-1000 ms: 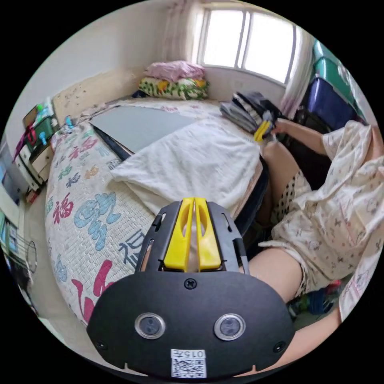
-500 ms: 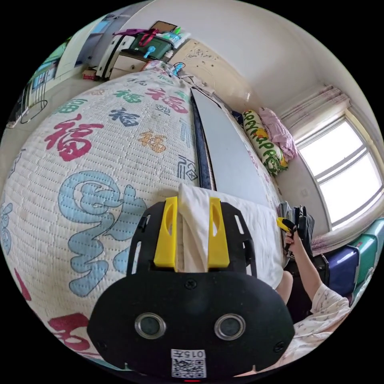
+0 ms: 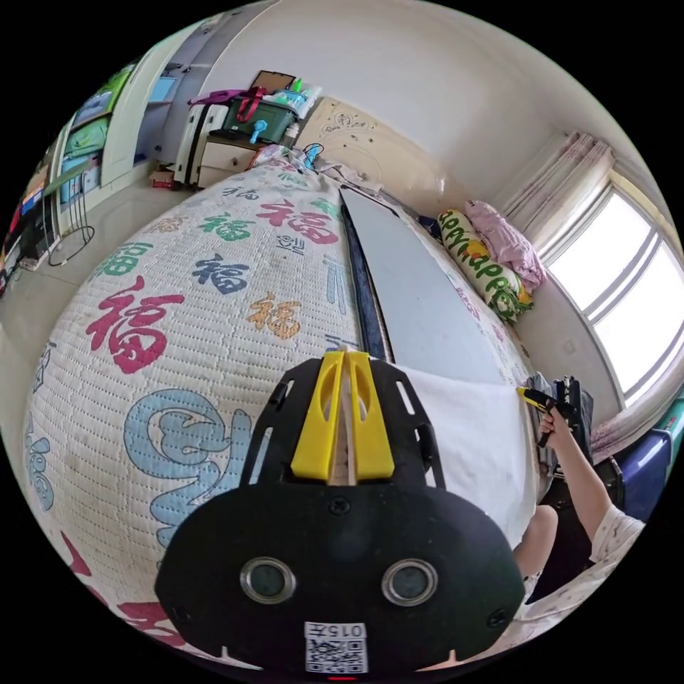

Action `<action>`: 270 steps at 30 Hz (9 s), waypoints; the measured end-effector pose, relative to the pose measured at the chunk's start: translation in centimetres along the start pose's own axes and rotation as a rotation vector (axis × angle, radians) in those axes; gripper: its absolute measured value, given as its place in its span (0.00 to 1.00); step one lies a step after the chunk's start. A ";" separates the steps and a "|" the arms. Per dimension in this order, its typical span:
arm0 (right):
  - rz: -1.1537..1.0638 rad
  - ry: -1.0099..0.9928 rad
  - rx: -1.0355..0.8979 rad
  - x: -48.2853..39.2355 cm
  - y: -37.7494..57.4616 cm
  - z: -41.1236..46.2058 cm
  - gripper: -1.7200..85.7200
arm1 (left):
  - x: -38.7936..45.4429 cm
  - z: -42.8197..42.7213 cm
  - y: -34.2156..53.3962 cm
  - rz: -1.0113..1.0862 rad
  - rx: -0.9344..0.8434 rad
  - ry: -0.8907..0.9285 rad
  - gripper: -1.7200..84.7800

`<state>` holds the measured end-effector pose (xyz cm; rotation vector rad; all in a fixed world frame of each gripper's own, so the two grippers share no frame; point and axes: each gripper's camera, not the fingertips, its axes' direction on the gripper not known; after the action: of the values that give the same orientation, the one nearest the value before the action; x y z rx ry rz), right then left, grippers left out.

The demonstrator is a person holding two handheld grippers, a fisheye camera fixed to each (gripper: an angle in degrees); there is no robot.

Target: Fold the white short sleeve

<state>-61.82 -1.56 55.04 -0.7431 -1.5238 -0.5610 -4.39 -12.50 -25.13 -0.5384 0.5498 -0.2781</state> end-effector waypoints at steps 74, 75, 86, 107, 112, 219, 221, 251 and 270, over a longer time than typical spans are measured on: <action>-0.690 0.248 -0.147 3.6 63.5 18.4 0.03 | -17.6 19.2 49.5 0.803 -0.044 0.024 0.04; -0.693 0.253 -0.159 3.4 62.0 18.4 0.03 | -17.1 20.3 49.6 0.825 -0.075 0.005 0.05; -0.247 -0.085 0.035 12.7 45.3 3.5 0.16 | -12.7 17.0 39.8 0.721 -0.064 0.219 0.09; 0.046 0.020 0.086 20.9 26.6 -3.6 0.08 | 37.0 60.4 17.2 0.991 -0.328 -0.141 0.13; 0.053 -0.046 0.096 21.8 26.5 -6.0 0.04 | 39.2 63.5 15.4 0.927 -0.394 -0.139 0.05; -0.638 0.286 -0.259 20.7 57.8 4.0 0.11 | -12.1 24.9 49.8 0.783 -0.261 0.039 0.07; -0.612 0.245 -0.248 21.0 57.4 1.5 0.11 | -12.6 23.9 49.1 0.766 -0.265 0.056 0.08; -0.355 0.005 -0.040 2.9 42.8 0.5 0.01 | 18.4 42.9 21.8 0.785 -0.324 0.128 0.02; -0.403 0.002 0.047 -7.6 37.8 -10.0 0.01 | 20.5 28.3 14.6 0.594 -0.061 0.256 0.03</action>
<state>-27.16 15.55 45.32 -0.3978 -1.6895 -0.8201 29.87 3.16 -21.44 -0.3783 0.9401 0.2397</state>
